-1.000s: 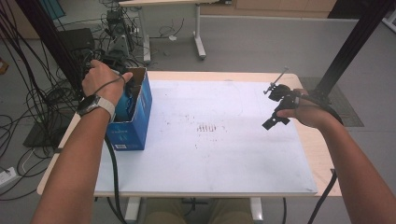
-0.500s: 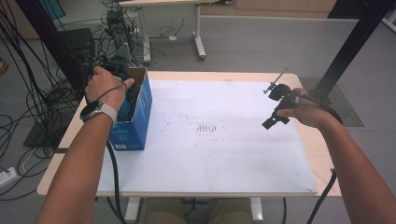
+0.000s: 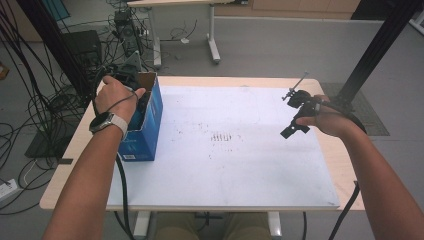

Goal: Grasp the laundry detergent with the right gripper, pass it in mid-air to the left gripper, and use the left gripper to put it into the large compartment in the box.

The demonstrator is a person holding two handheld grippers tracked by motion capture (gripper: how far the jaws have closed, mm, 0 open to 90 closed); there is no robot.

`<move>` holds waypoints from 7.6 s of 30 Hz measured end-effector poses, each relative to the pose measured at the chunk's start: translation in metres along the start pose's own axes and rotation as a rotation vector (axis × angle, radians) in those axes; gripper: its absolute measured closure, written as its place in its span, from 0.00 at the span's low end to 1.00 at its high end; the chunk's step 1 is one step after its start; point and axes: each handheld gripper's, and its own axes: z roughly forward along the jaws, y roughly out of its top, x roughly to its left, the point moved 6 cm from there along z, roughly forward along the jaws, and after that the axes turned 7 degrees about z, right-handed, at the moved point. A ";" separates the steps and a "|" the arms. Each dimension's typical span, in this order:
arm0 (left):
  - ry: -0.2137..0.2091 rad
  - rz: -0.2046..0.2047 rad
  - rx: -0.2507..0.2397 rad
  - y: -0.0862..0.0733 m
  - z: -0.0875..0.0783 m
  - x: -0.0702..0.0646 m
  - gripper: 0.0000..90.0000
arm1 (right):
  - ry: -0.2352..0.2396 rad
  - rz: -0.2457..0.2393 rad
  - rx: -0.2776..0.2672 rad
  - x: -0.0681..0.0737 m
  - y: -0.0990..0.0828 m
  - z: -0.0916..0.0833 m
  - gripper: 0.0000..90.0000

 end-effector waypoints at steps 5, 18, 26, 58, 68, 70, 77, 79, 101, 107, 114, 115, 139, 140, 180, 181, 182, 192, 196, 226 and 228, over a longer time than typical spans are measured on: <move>-0.005 -0.001 0.003 0.000 0.004 -0.001 0.42 | 0.000 0.002 0.000 0.000 -0.001 0.001 0.10; -0.014 -0.002 0.009 -0.003 0.013 0.000 0.42 | -0.003 0.002 -0.003 0.000 -0.001 -0.001 0.10; -0.020 0.005 0.013 -0.004 0.019 0.000 0.42 | -0.005 0.005 0.001 0.000 -0.002 0.000 0.10; -0.039 0.002 0.007 -0.006 0.027 0.001 0.42 | -0.012 0.008 0.007 0.001 -0.003 0.000 0.10; -0.043 0.000 0.002 -0.007 0.027 0.002 0.42 | -0.018 0.002 0.012 0.001 -0.002 0.000 0.10; -0.044 -0.001 0.003 -0.007 0.027 0.001 0.42 | -0.017 0.006 0.007 0.002 -0.002 -0.001 0.10; -0.044 -0.001 0.002 -0.007 0.028 0.002 0.42 | -0.018 0.002 0.004 0.001 -0.003 -0.003 0.10; -0.043 -0.001 0.001 -0.007 0.028 0.001 0.42 | -0.019 0.004 0.005 0.001 -0.003 -0.004 0.10; -0.047 0.000 0.001 -0.009 0.027 0.003 0.41 | -0.026 0.003 0.002 0.001 -0.001 -0.008 0.10; -0.051 -0.006 0.002 -0.010 0.027 0.004 0.41 | -0.027 0.008 -0.001 0.001 -0.001 -0.008 0.10; -0.049 -0.006 0.002 -0.010 0.028 0.003 0.41 | -0.025 0.004 -0.001 0.001 -0.001 -0.008 0.10; -0.049 -0.005 0.002 -0.010 0.028 0.004 0.41 | -0.024 0.005 -0.001 0.001 -0.001 -0.008 0.10; -0.050 -0.006 0.003 -0.011 0.027 0.004 0.41 | -0.028 0.010 -0.003 0.000 -0.003 -0.010 0.10; -0.051 -0.005 0.005 -0.011 0.027 0.004 0.41 | -0.027 0.010 -0.004 0.000 -0.003 -0.010 0.10; -0.047 -0.009 -0.005 -0.012 0.028 0.003 0.41 | -0.027 0.007 -0.003 0.001 -0.002 -0.008 0.10; -0.047 -0.009 -0.006 -0.012 0.028 0.003 0.41 | -0.028 0.006 -0.002 0.001 -0.002 -0.008 0.10; -0.047 -0.008 -0.005 -0.012 0.028 0.003 0.41 | -0.027 0.008 -0.003 0.001 -0.002 -0.009 0.10; -0.046 -0.009 -0.006 -0.012 0.028 0.003 0.41 | -0.028 0.007 -0.002 0.001 -0.002 -0.009 0.10; -0.046 -0.010 -0.005 -0.012 0.028 0.003 0.41 | -0.027 0.008 -0.004 0.001 -0.002 -0.009 0.10; -0.042 -0.007 -0.011 -0.012 0.028 0.002 0.41 | -0.026 0.005 0.000 0.001 -0.001 -0.009 0.10; -0.042 -0.007 -0.011 -0.012 0.028 0.002 0.41 | -0.027 0.003 0.002 0.002 -0.001 -0.008 0.10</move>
